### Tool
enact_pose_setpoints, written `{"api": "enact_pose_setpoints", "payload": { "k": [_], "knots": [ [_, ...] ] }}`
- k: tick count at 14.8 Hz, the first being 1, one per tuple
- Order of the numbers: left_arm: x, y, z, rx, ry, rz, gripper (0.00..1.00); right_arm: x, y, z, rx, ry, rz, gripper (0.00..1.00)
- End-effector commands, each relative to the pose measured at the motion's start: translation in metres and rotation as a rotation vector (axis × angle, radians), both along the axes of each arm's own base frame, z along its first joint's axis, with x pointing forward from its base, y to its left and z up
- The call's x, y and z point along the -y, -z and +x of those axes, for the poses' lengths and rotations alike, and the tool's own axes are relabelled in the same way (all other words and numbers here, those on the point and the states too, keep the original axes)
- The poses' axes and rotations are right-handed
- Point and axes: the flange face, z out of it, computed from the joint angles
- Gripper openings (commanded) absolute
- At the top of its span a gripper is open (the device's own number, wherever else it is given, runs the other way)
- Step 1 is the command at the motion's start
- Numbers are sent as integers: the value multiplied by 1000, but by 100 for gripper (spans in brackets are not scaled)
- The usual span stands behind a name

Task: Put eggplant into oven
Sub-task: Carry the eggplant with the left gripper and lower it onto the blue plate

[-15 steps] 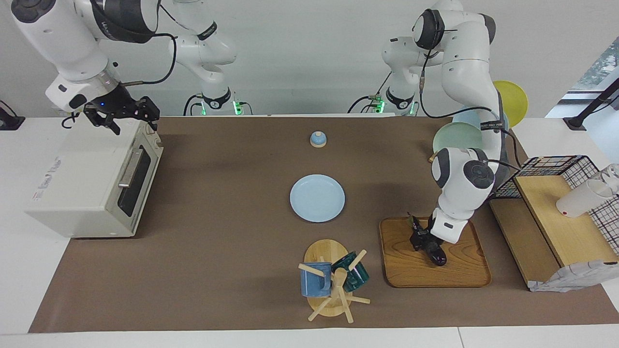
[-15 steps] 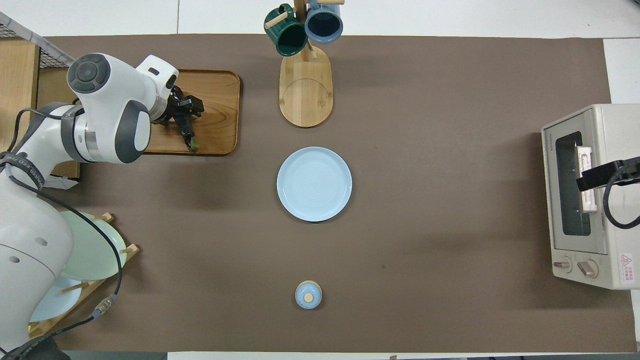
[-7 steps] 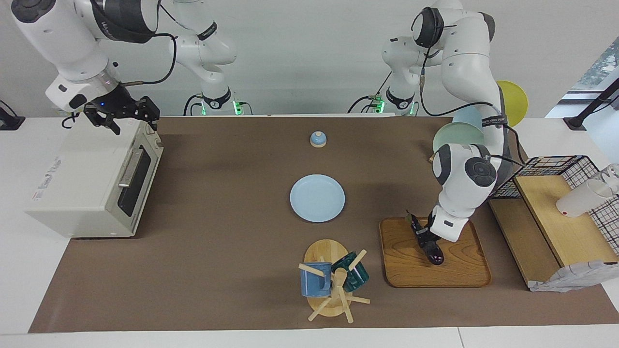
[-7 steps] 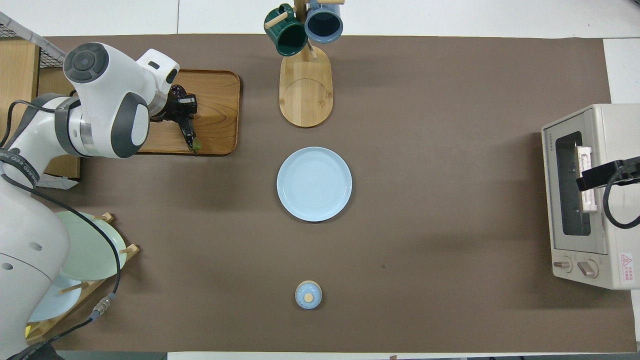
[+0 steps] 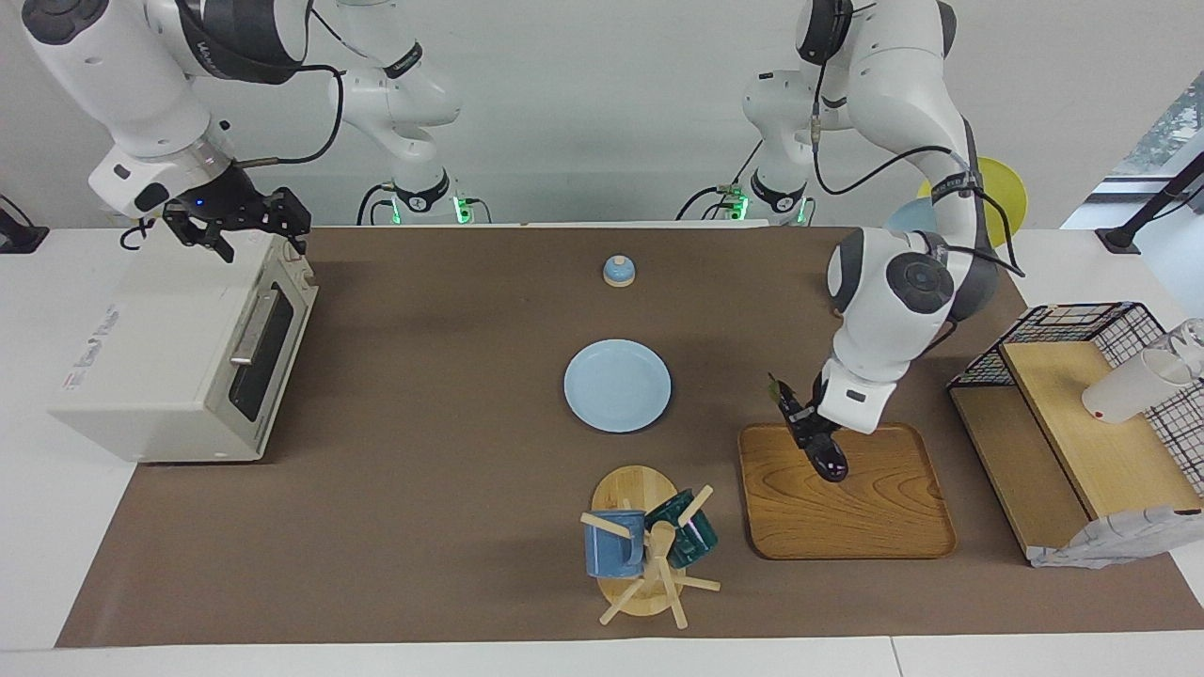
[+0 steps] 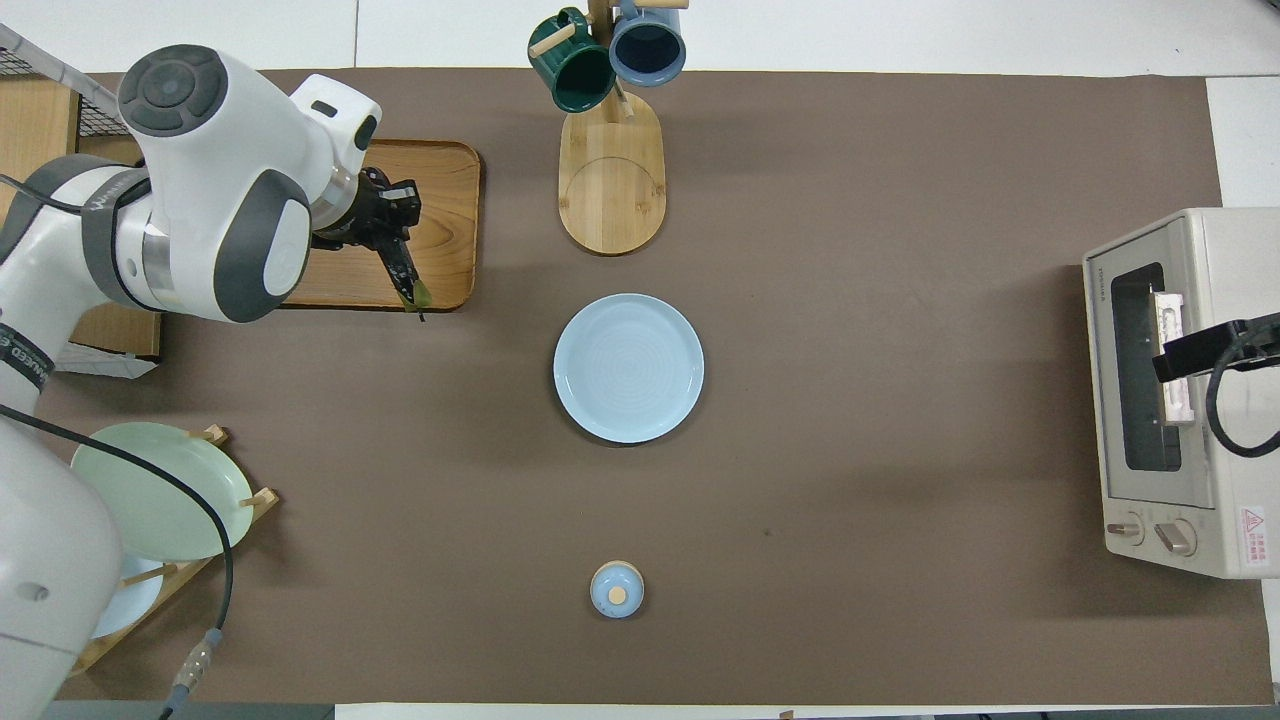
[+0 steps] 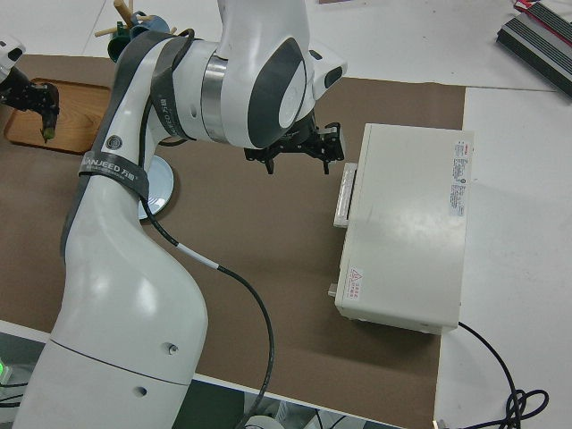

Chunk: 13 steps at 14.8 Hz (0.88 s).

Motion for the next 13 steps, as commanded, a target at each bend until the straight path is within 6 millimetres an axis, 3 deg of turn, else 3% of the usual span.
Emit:
{"api": "enact_pose_setpoints", "payload": {
  "k": [1,3,5,7,9,11,13],
  "knots": [
    [60,-20,-43,-16,-52,27,0,-1,-3,-4,0,19,22,100],
    [113,-16,-78,-20,-75,29,0,-1,-3,-5,2,19,22,100],
    [148,-7,-110,2,-61,12,0,-1,-3,-5,2,19,22,100],
    [184,22,-156,42,-41,-24,0,-1,-3,-5,2,19,22,100],
    [217,56,-188,50,-30,-46,0,-1,-3,-5,2,19,22,100],
    [230,87,-192,42,-28,-49,0,-1,-3,-5,2,19,22,100],
    [230,95,-193,42,-26,-51,0,-1,-3,-5,2,19,22,100]
  ]
}}
